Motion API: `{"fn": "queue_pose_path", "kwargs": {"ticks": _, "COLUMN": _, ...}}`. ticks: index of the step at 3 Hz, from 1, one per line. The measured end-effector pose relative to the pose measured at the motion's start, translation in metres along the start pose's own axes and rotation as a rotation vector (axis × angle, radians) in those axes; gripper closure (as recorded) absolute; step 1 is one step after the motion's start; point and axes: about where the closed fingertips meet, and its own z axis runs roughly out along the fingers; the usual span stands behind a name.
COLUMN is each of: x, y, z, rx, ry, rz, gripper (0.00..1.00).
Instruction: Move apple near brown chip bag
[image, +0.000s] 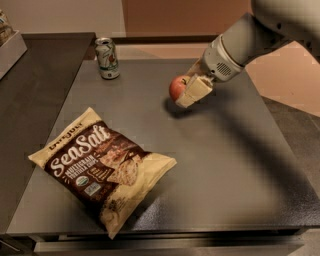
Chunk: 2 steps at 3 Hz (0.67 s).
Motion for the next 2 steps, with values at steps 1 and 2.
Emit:
{"fn": "queue_pose_path", "kwargs": {"ticks": 1, "x": -0.014, "y": 0.036, "z": 0.022, "rx": -0.077, "ry": 0.006, "rz": -0.100, "gripper": 1.00}}
{"fn": "queue_pose_path", "kwargs": {"ticks": 2, "x": -0.023, "y": 0.062, "z": 0.041, "rx": -0.139, "ry": 0.017, "rz": -0.169, "gripper": 1.00}}
